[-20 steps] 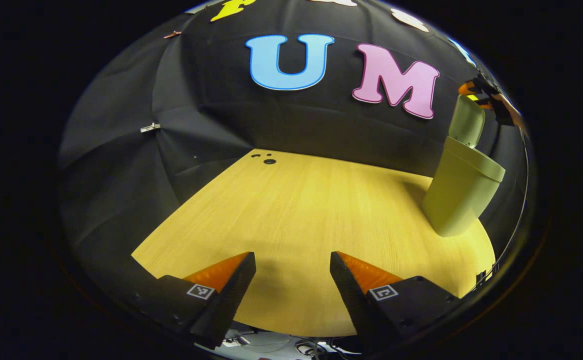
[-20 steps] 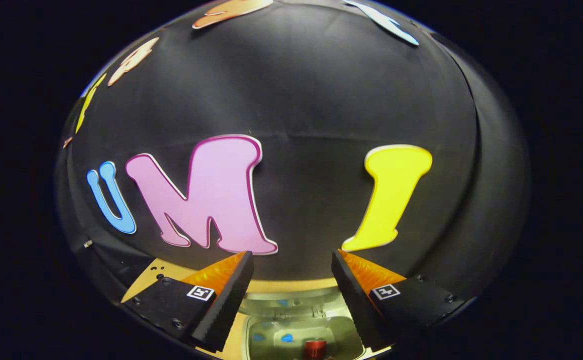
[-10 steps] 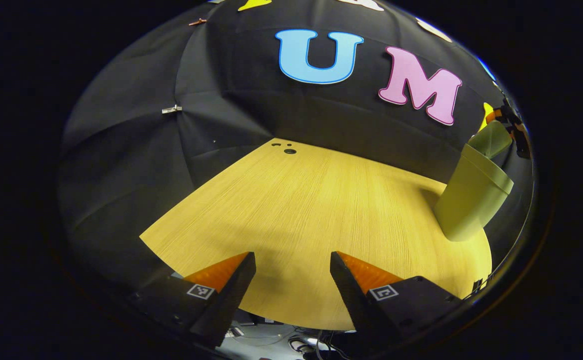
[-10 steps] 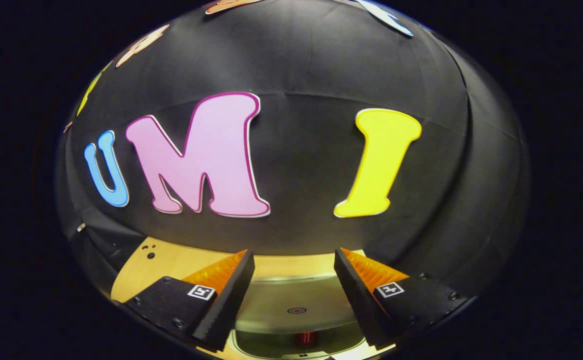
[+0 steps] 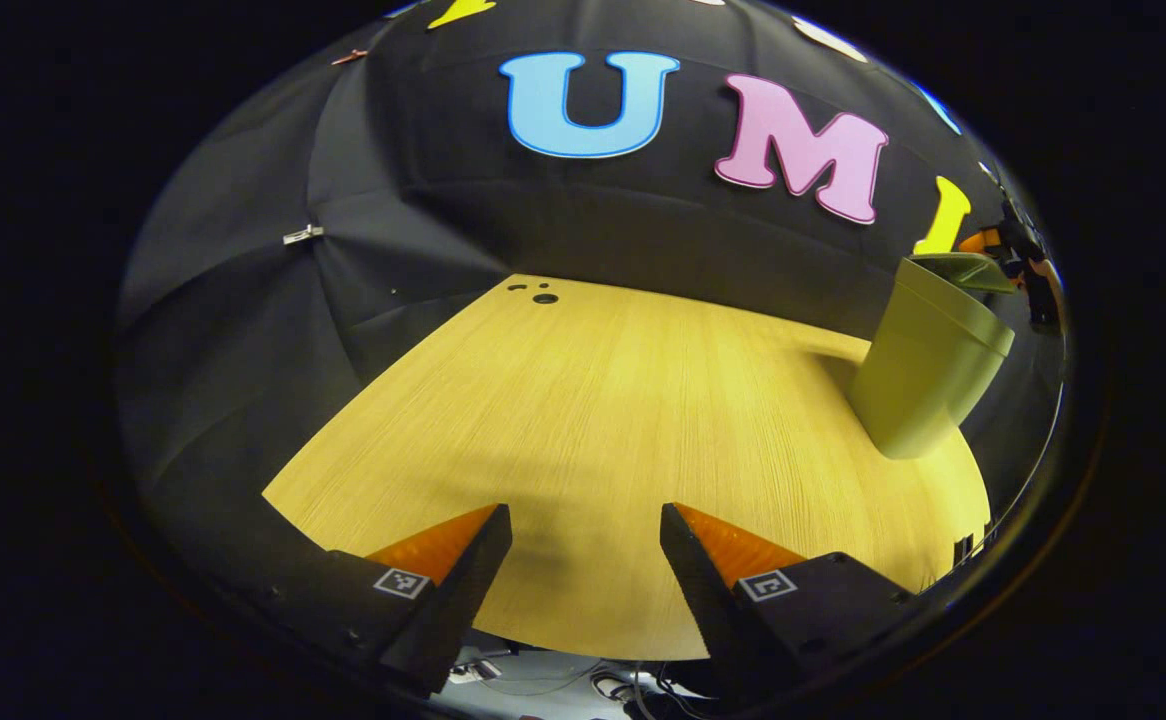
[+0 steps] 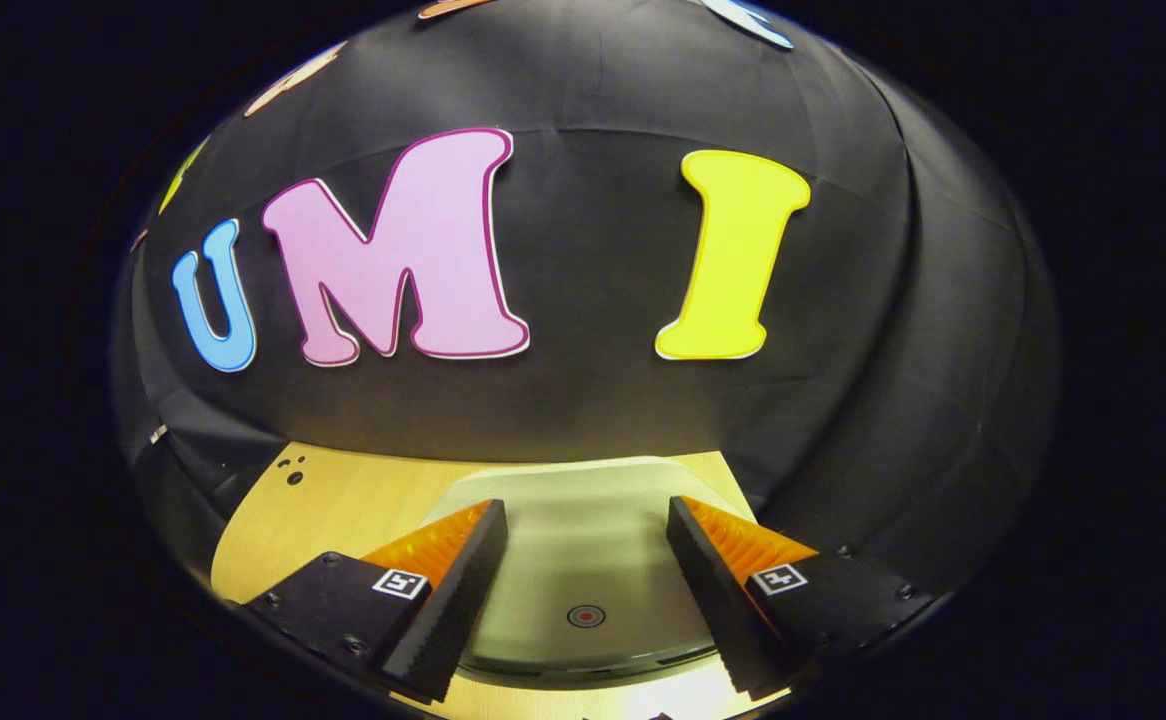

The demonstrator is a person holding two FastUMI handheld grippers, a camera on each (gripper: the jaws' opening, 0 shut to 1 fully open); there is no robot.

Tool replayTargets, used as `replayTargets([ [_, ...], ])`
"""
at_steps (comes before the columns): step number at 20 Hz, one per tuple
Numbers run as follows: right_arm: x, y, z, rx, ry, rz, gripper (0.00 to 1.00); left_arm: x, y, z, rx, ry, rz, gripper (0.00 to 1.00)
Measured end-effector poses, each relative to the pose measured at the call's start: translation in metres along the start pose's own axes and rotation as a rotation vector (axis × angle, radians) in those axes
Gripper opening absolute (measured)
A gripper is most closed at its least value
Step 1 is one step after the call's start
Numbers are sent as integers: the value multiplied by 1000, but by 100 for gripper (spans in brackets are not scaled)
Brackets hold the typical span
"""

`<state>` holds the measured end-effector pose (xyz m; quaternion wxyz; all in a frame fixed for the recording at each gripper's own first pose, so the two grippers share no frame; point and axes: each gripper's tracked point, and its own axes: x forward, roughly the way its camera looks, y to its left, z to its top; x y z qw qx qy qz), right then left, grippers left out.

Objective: Press the lid of the desktop garbage bin to open it, pick up the crumpled paper on the desktop and throw it into the bin, then pick up the pop can on the desktop and drop it into the bin, and finally close the garbage bin lid.

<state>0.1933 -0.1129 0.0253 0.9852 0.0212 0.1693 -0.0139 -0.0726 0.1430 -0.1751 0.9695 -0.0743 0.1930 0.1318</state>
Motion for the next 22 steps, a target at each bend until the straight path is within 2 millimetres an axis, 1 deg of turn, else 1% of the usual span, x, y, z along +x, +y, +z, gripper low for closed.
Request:
replayTargets([
  [1, -1, 0, -5, -4, -3, 0, 100, 0, -3, 0, 10, 4, -8, 96],
  [4, -5, 0, -19, -4, -19, 3, 100, 3, -13, 0, 39, 15, -23, 96],
  [9, -14, -2, -40, 5, -28, 5, 100, 6, -32, 7, 44, -4, -48, 96],
  [12, -23, -4, -43, -1, -70, -1, 100, 6, -41, 4, 45, -2, -60, 96],
  [16, -31, -5, -49, 4, -105, -2, 100, 6, -44, -8, 62, 20, -62, 96],
  [19, -31, -5, -52, 2, -112, 6, 100, 6, -44, -13, 63, 34, -57, 96],
  [22, -29, -5, -58, -21, -117, 0, 100, 7, -48, -11, 63, 34, -59, 96],
])
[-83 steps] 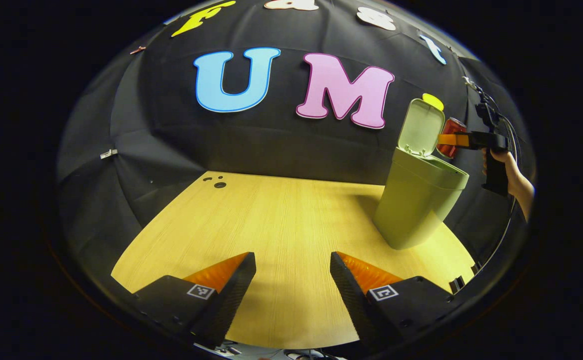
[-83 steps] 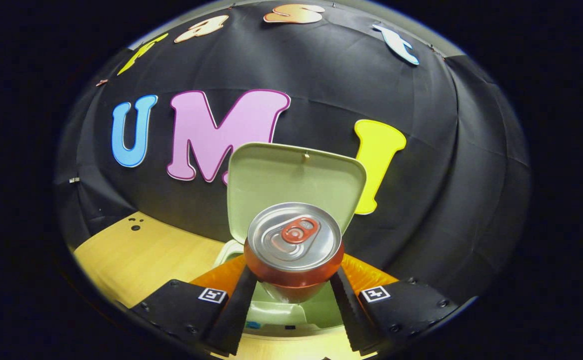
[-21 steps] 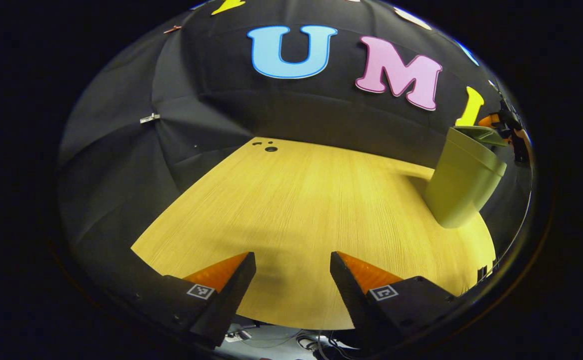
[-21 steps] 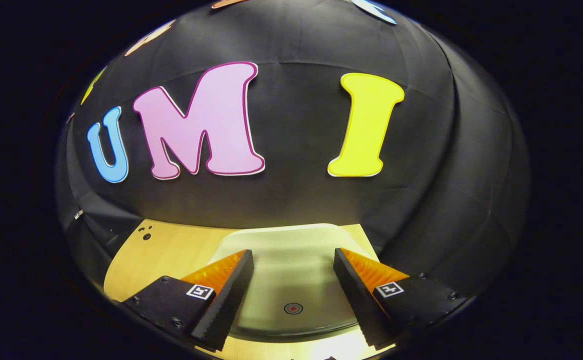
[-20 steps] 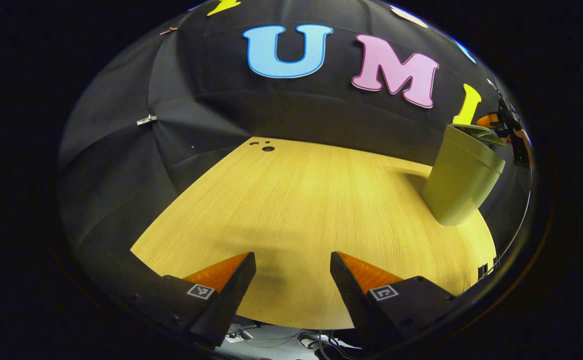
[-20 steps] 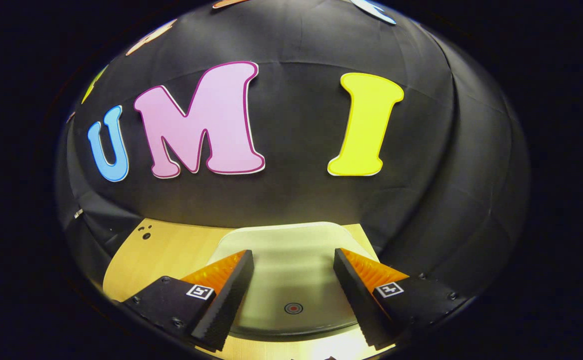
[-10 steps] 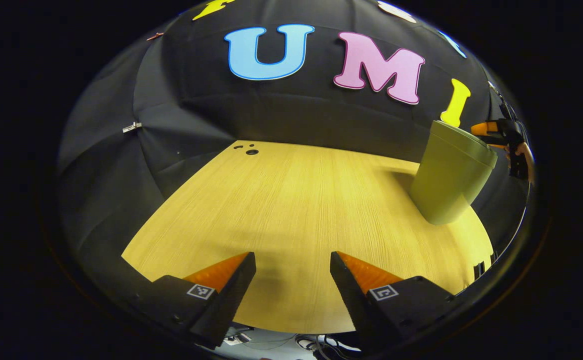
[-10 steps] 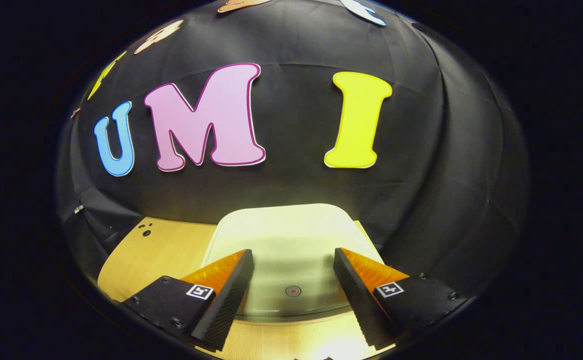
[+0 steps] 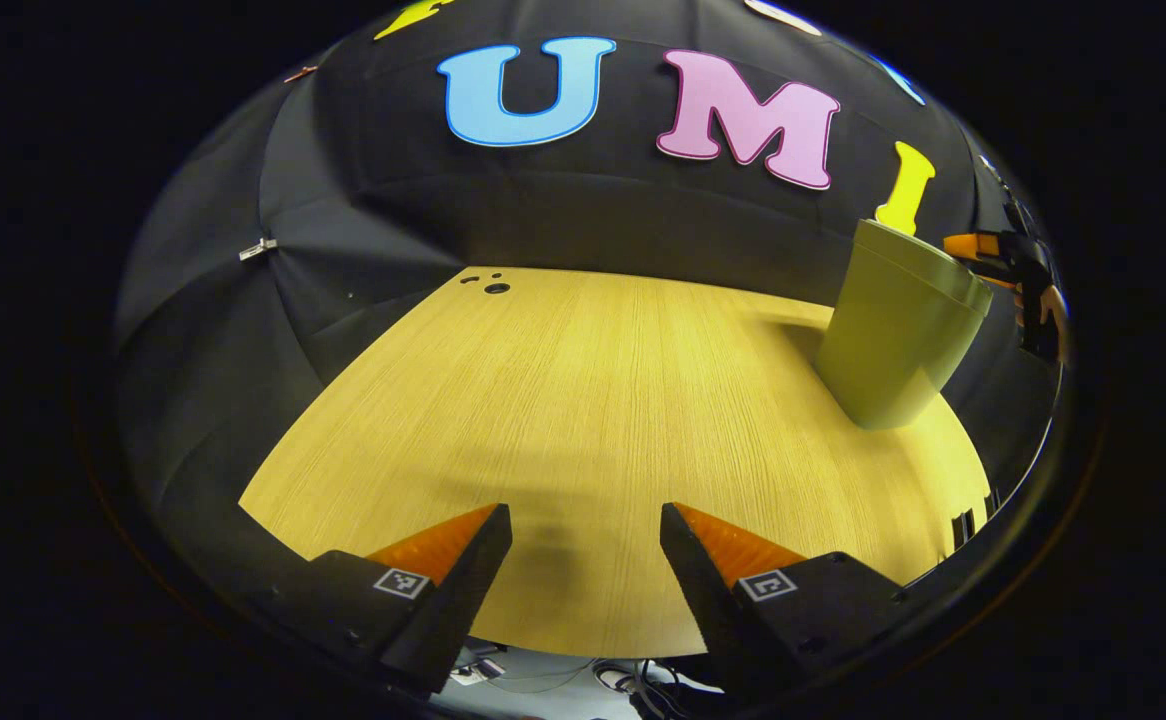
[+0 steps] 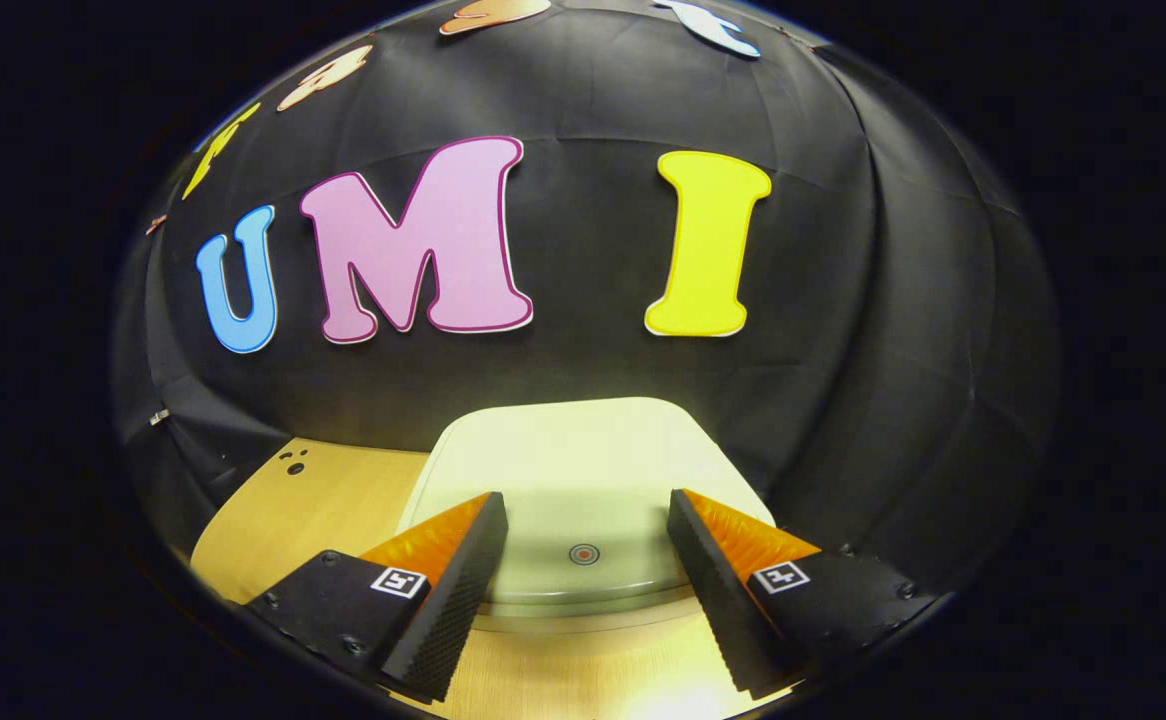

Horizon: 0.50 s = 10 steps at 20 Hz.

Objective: Press the lid of the desktop garbage bin to open it, pick up the crumpled paper on the desktop and throw it into the bin, then pick up the pop can on the desktop and drop it into the bin, and finally close the garbage bin lid.

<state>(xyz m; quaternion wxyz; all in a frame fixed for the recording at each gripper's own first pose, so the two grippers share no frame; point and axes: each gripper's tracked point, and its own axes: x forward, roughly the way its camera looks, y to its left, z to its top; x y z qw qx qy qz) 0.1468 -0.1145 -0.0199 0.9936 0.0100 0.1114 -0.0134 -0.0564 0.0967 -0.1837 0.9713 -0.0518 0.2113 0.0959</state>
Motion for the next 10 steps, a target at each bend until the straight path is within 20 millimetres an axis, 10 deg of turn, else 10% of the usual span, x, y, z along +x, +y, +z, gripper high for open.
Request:
replayTargets([
  [10, -30, -14, 26, 61, -123, -84, 98, -12, -21, 67, 22, -164, -46, 96],
])
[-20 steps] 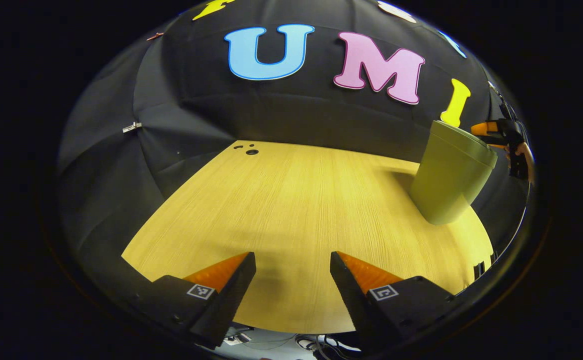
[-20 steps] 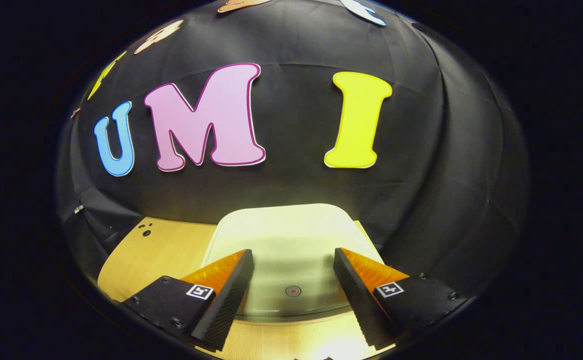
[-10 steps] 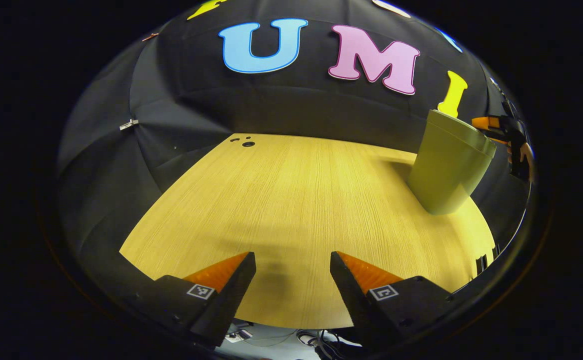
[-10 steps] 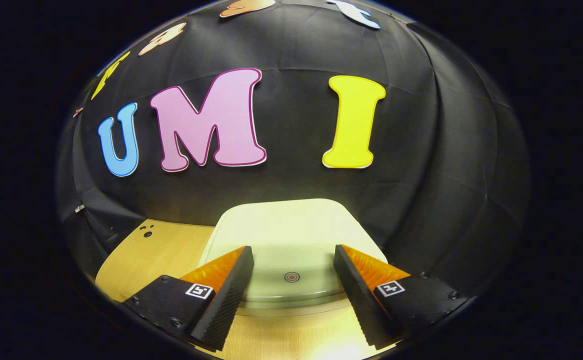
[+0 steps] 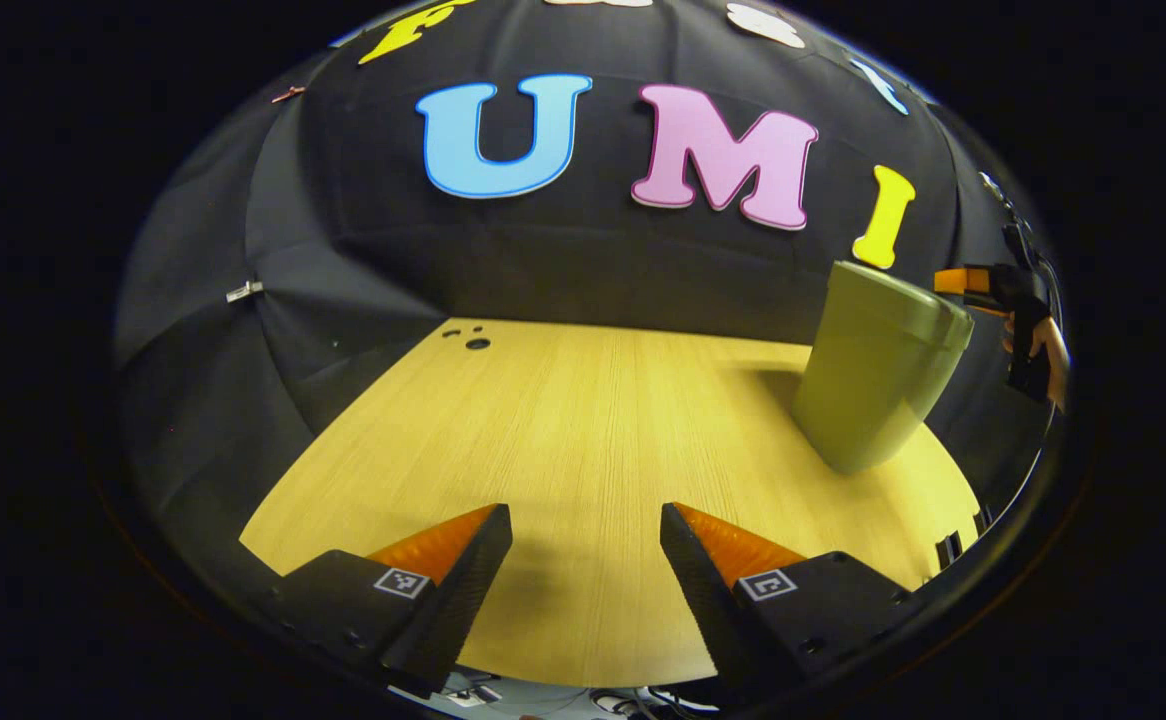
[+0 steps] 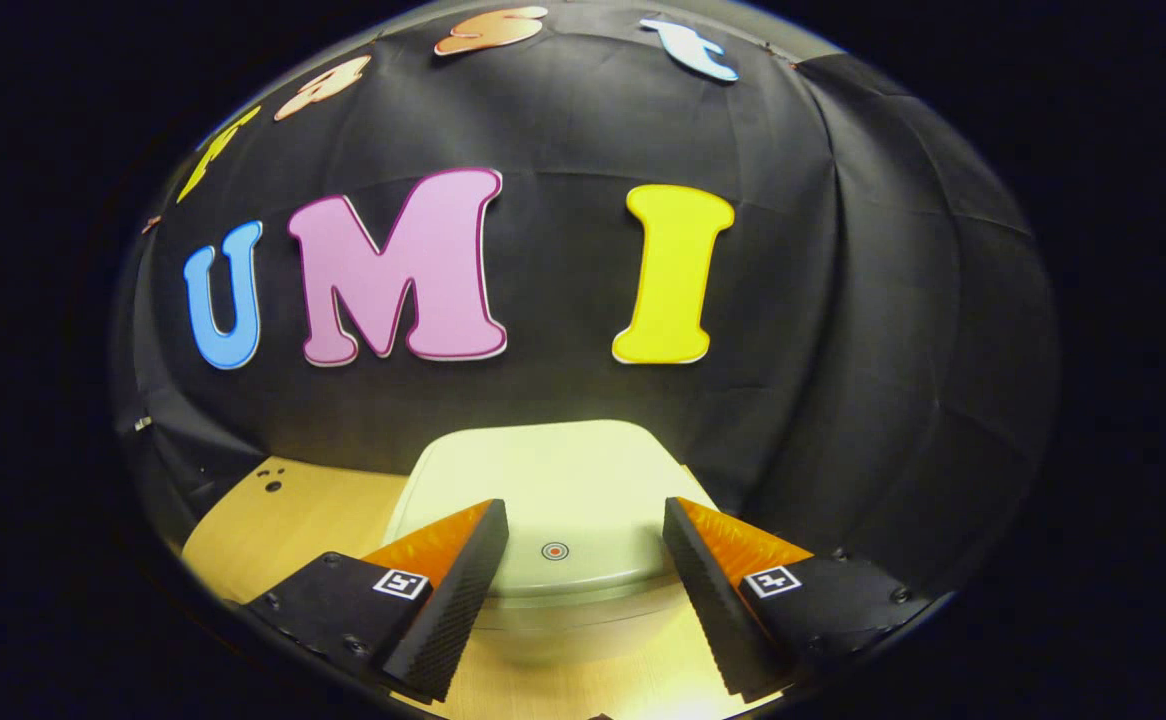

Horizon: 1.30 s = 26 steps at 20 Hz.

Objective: Press the lid of the desktop garbage bin to open it, pick up the crumpled paper on the desktop and throw it into the bin, then pick up the pop can on the desktop and drop it into the bin, and finally close the garbage bin lid.

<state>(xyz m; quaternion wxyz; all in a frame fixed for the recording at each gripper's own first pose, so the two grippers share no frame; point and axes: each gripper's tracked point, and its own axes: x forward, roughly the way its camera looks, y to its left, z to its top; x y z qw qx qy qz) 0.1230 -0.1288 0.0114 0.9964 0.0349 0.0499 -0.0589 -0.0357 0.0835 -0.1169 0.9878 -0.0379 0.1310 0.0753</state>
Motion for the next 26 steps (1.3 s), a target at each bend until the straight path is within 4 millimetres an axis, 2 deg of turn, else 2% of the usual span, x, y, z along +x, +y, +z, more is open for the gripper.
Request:
replayTargets([
  [3, -28, 1, 9, 1, -54, -6, 99, -4, -8, 26, -16, -58, -18, 96],
  [6, -56, 16, 13, 21, -94, 27, 99, -8, -17, 52, -22, -116, -34, 96],
  [12, -104, 42, -10, -70, -75, 73, 99, -33, -37, 104, 22, -257, -78, 96],
  [16, -129, 66, -23, -117, -79, 137, 99, -48, -49, 130, 53, -348, -98, 96],
  [20, -153, 87, -28, -159, -112, 195, 98, -64, -59, 130, 48, -390, -114, 96],
  [22, -165, 102, -33, -160, -119, 238, 98, -71, -61, 123, 37, -389, -114, 96],
  [26, -181, 118, -47, -202, -107, 274, 98, -76, -59, 106, 20, -372, -127, 96],
])
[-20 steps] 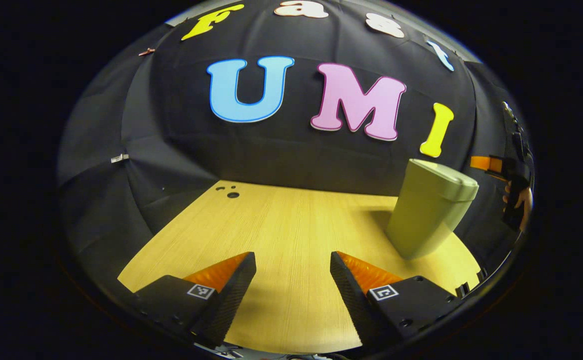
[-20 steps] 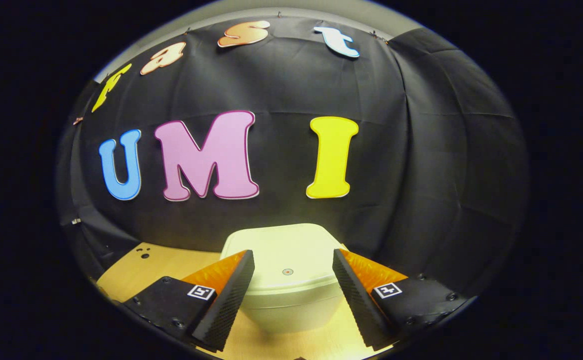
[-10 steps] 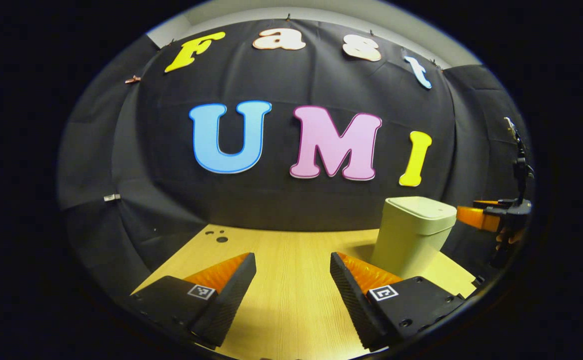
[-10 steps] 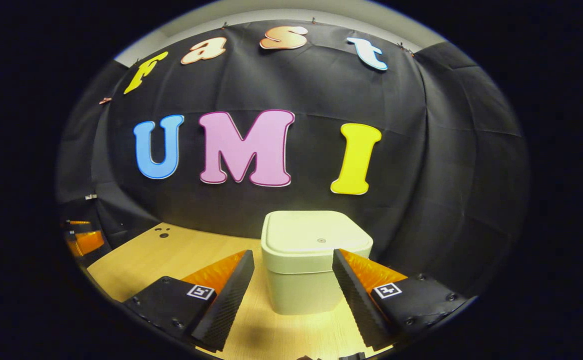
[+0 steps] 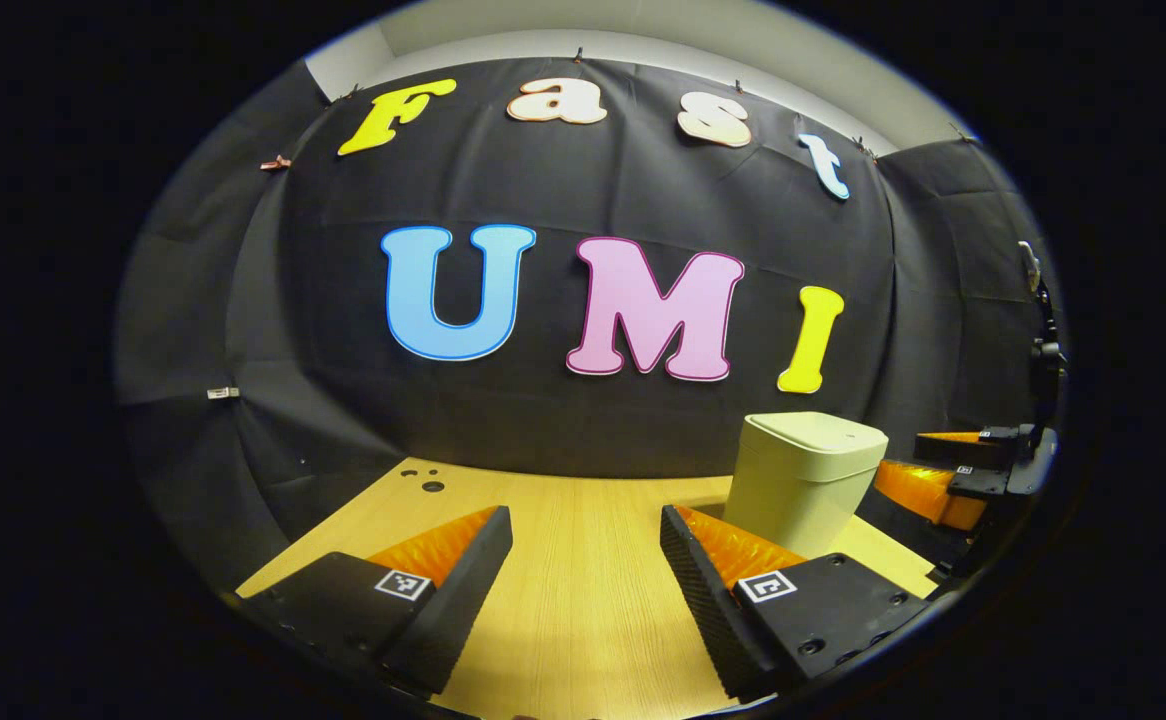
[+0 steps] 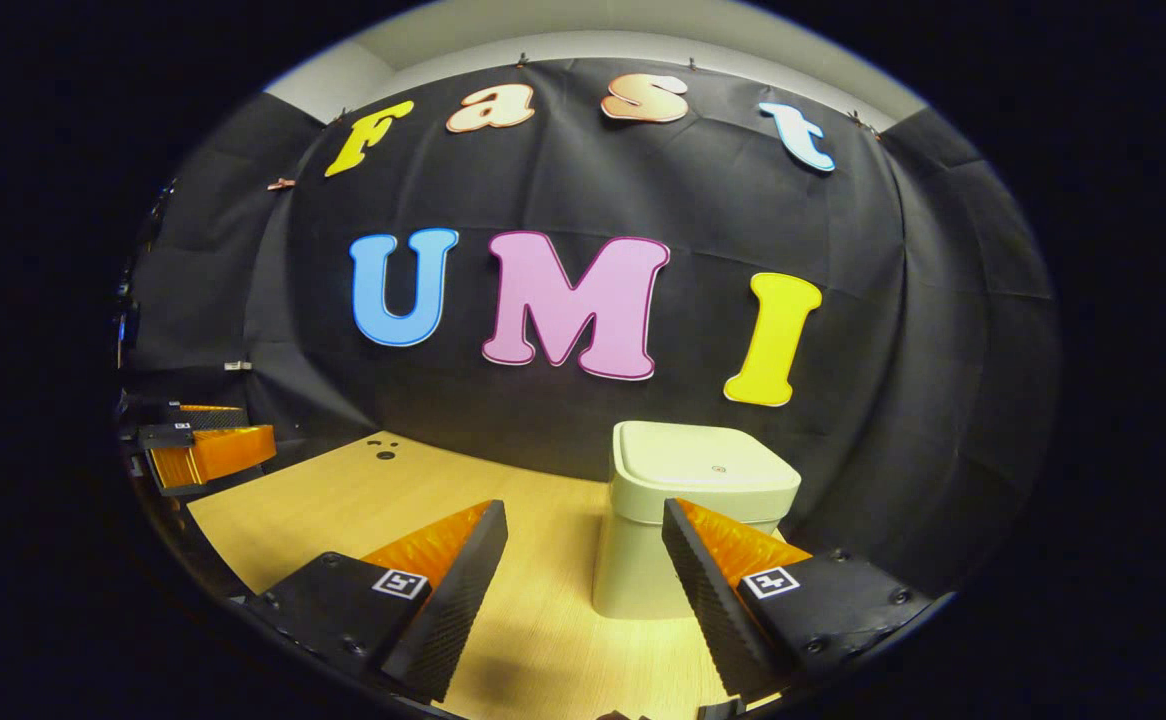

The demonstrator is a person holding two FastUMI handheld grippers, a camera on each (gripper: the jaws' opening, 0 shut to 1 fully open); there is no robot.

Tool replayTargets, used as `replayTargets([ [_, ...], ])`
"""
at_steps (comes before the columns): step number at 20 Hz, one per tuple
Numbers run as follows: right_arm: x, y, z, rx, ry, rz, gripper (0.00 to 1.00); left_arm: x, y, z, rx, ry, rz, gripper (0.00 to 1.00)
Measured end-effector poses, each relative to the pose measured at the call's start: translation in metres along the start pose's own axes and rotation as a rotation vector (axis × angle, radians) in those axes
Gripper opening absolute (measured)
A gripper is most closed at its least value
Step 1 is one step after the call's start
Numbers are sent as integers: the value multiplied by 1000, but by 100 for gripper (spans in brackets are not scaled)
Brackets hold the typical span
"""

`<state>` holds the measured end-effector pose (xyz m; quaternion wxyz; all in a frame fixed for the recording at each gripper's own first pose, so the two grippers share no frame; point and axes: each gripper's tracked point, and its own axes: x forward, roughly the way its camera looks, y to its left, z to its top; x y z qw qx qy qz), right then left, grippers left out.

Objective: Press the lid of the desktop garbage bin to open it, pick up the crumpled paper on the desktop and throw it into the bin, then pick up the pop can on the desktop and drop it into the bin, and finally close the garbage bin lid.

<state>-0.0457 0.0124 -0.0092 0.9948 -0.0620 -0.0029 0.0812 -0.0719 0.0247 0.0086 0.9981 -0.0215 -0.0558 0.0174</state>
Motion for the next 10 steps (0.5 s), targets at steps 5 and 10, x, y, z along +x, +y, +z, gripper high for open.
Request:
replayTargets([
  [5, -12, 10, -9, 10, 32, -3, 98, -8, 7, -14, -2, 22, -14, 96],
  [10, -14, 10, -19, 44, 68, -22, 98, -12, 19, -23, -18, 49, -6, 96],
])
